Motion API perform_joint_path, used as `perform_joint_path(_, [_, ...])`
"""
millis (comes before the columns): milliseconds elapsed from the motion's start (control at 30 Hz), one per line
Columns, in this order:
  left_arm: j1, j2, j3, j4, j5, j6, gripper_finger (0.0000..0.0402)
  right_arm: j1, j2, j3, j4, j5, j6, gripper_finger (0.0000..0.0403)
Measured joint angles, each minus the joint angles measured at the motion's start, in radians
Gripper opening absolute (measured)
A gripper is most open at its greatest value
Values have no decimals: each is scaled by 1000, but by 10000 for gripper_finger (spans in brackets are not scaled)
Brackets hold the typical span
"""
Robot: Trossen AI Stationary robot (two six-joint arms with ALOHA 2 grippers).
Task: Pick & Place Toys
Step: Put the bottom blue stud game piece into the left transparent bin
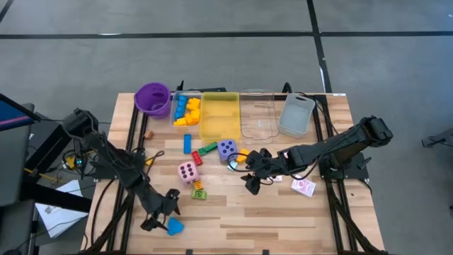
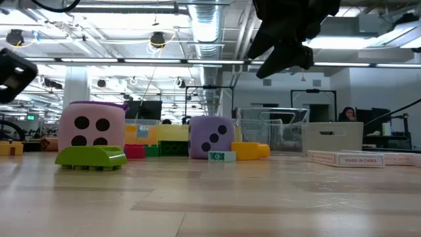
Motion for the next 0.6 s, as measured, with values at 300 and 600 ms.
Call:
perform_joint_path(300, [-103, 150, 0, 154, -152, -2, 352, -2, 0, 0, 0, 0, 0, 235])
perform_joint_path(600, [-170, 248, 0, 219, -255, -3, 353, -1, 0, 0, 0, 0, 0, 235])
